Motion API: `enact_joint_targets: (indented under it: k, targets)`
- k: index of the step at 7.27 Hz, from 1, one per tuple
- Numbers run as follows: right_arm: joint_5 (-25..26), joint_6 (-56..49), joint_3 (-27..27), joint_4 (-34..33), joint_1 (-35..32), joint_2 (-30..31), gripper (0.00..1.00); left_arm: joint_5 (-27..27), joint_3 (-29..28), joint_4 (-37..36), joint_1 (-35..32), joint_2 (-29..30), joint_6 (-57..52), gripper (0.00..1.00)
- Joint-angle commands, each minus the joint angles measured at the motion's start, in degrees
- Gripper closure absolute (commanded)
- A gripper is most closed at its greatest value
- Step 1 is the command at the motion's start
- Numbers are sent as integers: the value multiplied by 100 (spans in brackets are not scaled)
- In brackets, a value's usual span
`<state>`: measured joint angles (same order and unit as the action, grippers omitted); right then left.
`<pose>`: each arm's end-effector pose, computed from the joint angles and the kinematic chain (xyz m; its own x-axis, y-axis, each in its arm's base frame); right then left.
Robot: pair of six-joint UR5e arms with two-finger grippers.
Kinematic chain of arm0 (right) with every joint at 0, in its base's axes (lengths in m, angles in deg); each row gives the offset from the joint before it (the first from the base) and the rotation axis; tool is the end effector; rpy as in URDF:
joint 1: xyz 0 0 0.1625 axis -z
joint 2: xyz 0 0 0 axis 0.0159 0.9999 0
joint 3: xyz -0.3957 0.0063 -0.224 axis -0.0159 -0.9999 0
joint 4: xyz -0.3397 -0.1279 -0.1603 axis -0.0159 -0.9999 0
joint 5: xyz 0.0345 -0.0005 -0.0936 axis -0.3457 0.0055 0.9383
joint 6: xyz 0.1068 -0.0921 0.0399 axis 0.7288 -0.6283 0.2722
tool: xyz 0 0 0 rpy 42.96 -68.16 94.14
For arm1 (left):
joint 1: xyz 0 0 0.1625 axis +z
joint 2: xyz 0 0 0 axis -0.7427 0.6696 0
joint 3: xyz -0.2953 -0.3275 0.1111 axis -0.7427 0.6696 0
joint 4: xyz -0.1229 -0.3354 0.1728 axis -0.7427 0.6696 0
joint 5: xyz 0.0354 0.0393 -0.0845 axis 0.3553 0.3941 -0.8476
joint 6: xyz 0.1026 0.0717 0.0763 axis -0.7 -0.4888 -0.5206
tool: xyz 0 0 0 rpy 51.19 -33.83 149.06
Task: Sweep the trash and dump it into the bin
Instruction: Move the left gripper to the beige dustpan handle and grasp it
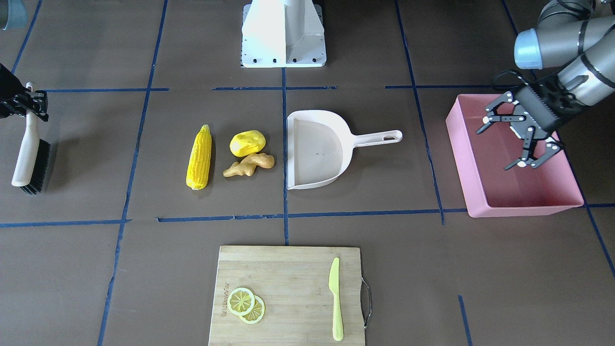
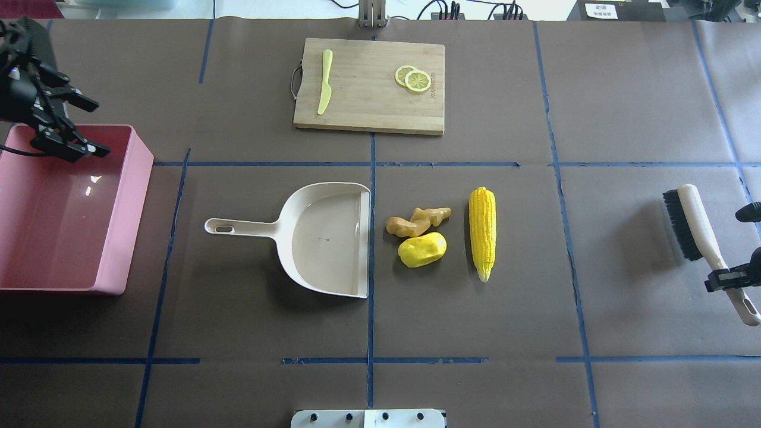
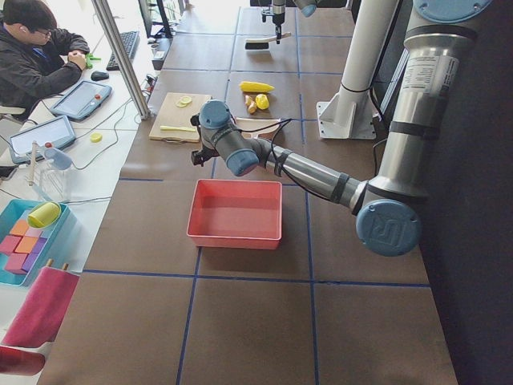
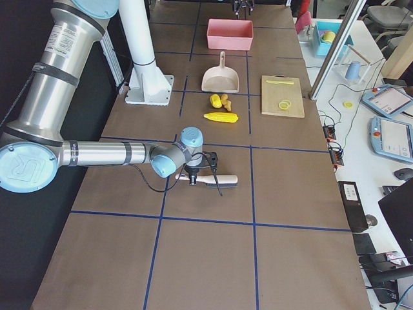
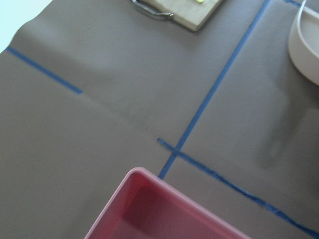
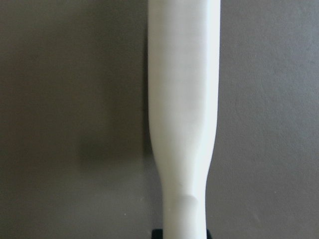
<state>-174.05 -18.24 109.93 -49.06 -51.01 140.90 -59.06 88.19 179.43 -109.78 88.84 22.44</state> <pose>-0.1852 -0.3076 0.6793 0.7287 -0.0833 0.6797 0.0707 0.9964 0.0463 0.2524 -0.5227 0.4262 0.2447 0.9332 -0.2631 -0.3295 0.3352 0.8826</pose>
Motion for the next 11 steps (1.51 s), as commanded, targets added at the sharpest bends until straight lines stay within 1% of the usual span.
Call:
enact_joint_targets:
  k: [1, 2, 3, 4, 7, 8, 9, 11]
  targets:
    - [21, 0, 0, 9, 0, -4, 100, 23, 2, -23, 782, 475, 23, 0]
    - [13, 9, 9, 9, 0, -4, 100, 206, 10, -32, 1046, 625, 23, 0]
    - [21, 9, 9, 9, 0, -4, 100, 730, -16, -50, 1527, 661, -21, 0]
    - [13, 9, 0, 9, 0, -4, 100, 953, -25, -285, 1828, 705, -30, 0]
    - [4, 0, 0, 9, 0, 14, 100, 1051, -7, -786, 1989, 828, -170, 0]
    - [-5, 0, 0, 9, -9, 14, 100, 1208, 2, -1032, 2033, 854, -458, 0]
    - [4, 0, 0, 9, -9, 23, 100, 1488, -7, -1173, 2094, 881, -661, 0]
    - [4, 0, 0, 9, -9, 32, 100, 1824, -94, -1332, 2435, 890, -751, 0]
